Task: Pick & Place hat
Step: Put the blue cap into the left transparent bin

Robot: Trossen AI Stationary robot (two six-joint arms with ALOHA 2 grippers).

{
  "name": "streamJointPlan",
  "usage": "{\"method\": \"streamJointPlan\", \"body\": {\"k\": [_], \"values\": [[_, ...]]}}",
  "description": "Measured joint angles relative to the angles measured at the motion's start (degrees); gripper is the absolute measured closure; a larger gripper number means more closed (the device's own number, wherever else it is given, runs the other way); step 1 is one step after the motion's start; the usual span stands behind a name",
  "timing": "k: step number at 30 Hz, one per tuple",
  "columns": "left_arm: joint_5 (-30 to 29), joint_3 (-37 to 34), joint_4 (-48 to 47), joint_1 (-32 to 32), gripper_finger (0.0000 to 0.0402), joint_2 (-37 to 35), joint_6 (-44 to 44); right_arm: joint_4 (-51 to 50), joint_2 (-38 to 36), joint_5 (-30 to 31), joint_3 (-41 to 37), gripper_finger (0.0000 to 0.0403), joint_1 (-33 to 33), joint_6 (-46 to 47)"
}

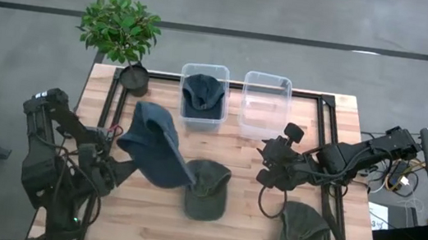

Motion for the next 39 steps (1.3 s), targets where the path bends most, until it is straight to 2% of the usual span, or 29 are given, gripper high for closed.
{"method": "streamJointPlan", "body": {"k": [7, 9, 14, 18, 29, 39], "values": [[1.6, -0.3, 2.0, 3.2, 0.0395, -0.2, 2.4, 0.0, 0.0, 0.0, 0.0, 0.0280, 0.0, 0.0], [7.8, -0.3, 2.0, 7.1, 0.0395, -0.2, 4.4, 0.0, 0.0, 0.0, 0.0, 0.0280, 0.0, 0.0], [28.6, -0.5, 1.8, 20.3, 0.0395, 0.3, 15.2, 0.0, 0.0, 0.0, 0.0, 0.0280, 0.0, 0.0], [37.7, -0.5, 0.2, 30.0, 0.0395, 0.2, 25.5, 0.0, 0.0, -0.1, 0.0, 0.0280, 0.0, 0.0], [46.4, -0.5, -1.8, 53.8, 0.0395, -2.7, 47.5, -0.1, 0.0, -0.1, 0.0, 0.0280, 0.0, 0.0], [59.7, -0.5, 7.0, 71.5, 0.0395, -2.2, 64.4, -0.1, 0.0, -0.1, 0.0, 0.0280, 0.0, -0.8]]}}
